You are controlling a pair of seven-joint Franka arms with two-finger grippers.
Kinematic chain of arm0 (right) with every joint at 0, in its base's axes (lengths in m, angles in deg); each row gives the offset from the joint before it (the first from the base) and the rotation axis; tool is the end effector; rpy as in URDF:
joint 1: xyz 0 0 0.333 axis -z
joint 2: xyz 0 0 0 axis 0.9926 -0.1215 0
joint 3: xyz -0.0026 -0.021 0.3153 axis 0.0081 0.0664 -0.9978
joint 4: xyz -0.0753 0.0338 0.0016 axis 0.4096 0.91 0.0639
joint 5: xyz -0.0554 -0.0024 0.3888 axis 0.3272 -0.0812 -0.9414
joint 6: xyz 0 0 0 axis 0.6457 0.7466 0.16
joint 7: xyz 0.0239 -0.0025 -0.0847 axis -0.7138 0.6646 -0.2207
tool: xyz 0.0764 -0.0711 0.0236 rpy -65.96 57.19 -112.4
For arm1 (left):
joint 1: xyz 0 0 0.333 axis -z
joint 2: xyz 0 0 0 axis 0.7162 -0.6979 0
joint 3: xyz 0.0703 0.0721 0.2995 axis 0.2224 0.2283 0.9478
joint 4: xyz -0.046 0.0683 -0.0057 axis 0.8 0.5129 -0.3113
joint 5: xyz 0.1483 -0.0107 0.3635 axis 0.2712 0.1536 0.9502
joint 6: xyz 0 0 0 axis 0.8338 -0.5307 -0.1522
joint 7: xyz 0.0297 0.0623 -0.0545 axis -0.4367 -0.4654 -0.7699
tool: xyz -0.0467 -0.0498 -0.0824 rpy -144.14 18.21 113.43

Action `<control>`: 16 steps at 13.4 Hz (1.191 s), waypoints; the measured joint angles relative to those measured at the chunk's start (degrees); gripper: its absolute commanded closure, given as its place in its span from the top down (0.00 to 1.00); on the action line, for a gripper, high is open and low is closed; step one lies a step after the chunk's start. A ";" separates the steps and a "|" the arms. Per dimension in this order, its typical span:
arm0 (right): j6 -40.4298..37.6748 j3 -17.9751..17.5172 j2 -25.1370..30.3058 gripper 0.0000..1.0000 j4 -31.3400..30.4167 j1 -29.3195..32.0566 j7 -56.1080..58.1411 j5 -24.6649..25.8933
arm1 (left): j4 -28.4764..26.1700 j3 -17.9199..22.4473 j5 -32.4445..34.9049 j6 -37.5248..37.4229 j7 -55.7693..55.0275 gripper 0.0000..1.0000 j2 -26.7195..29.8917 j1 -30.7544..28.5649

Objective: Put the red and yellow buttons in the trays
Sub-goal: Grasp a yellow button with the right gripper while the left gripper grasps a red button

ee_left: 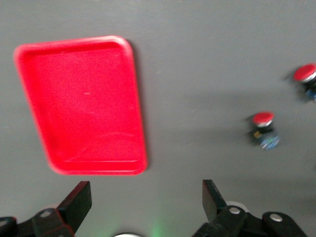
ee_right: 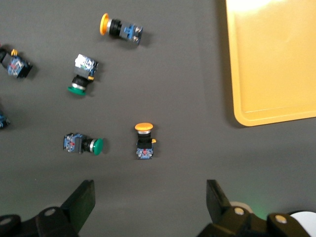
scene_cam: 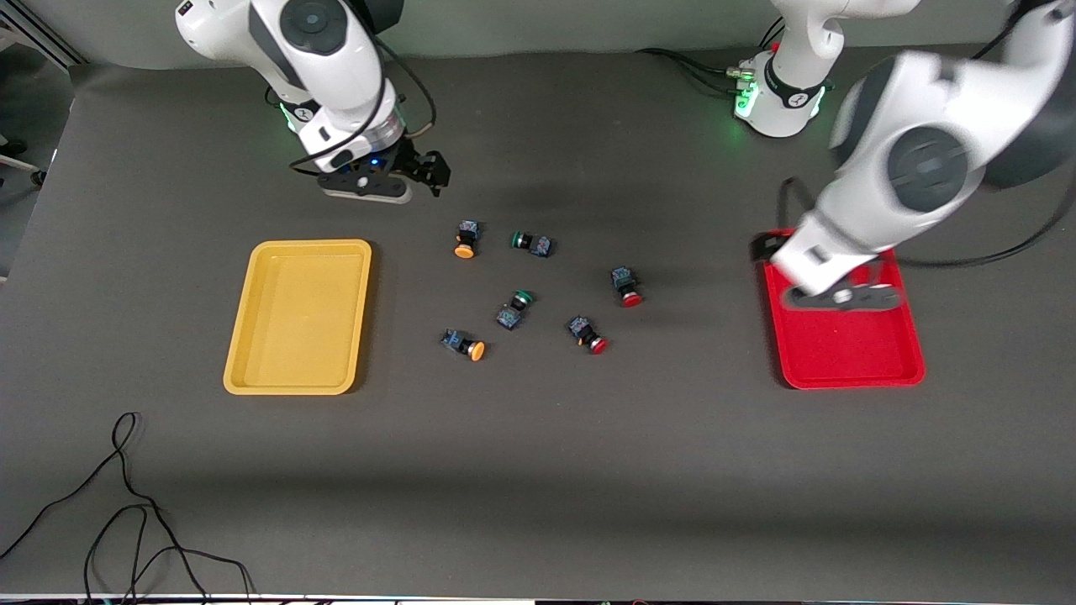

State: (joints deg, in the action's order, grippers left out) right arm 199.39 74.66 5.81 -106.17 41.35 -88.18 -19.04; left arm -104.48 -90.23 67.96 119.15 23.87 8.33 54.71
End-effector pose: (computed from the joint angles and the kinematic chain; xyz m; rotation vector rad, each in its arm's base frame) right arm 0.3757 0.3147 0.4457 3.1152 -0.2486 -0.0942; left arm 0.5511 -0.2035 0.4560 -3.0102 -0.0104 0.3001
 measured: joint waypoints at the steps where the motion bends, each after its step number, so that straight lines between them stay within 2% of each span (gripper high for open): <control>1: 1.19 0.07 0.07 1.00 -1.12 -1.14 0.00 0.00 | 0.96 -1.72 0.03 2.21 -5.68 1.00 -3.24 0.70; 4: 7.80 0.10 0.15 1.00 -6.35 -4.15 0.00 0.00 | 3.86 -3.34 0.06 8.76 -17.71 0.99 -12.40 4.44; 8: 18.20 0.13 -1.38 1.00 -13.57 -5.91 0.00 0.00 | 3.21 -3.41 0.08 16.00 -22.86 0.99 -20.48 8.98; 12: 31.44 0.25 -9.59 1.00 -17.31 -5.92 0.00 0.00 | -0.87 -3.46 0.09 22.25 -27.51 0.98 -22.27 11.03; 16: 41.71 0.26 -19.49 1.00 -17.77 -5.92 0.00 0.00 | -4.43 -3.47 0.12 26.61 -31.58 0.95 -22.26 13.38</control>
State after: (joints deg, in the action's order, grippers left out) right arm 241.10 74.92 -13.69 -123.95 35.43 -88.18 -19.04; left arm -108.91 -93.70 68.09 145.76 -7.71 -13.93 68.09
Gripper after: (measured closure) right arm 0.000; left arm 0.035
